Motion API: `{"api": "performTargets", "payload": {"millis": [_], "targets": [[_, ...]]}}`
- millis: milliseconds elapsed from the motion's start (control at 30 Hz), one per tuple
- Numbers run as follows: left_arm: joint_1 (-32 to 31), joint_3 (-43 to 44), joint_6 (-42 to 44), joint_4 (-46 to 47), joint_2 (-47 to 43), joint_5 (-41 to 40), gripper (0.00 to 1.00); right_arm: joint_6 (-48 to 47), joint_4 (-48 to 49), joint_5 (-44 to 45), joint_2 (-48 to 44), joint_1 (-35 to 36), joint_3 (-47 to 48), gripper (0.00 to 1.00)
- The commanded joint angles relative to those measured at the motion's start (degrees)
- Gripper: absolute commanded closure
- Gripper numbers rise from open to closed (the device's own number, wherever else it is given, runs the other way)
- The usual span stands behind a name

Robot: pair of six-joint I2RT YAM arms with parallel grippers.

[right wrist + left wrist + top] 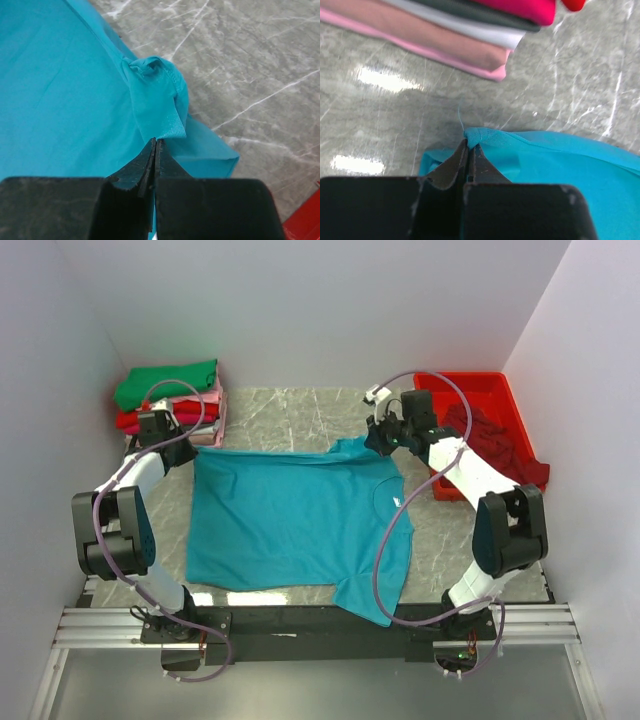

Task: Fold and stack the t-shirts
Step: Fold the tshirt

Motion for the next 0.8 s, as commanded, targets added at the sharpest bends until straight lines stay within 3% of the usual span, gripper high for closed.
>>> {"api": "performTargets", "payload": {"millis": [0, 767], "targets": [[0.3, -0.6, 1.8, -1.2, -2.0, -0.9, 1.00, -0.9, 1.3, -2.6, -5.6, -0.4, -2.3, 1.00], [0.3, -3.1, 1.8, -4.9, -5.6, -3.3, 1.00, -2.8, 0.4, -7.7, -17.9, -0.3, -14.7, 1.00]]}}
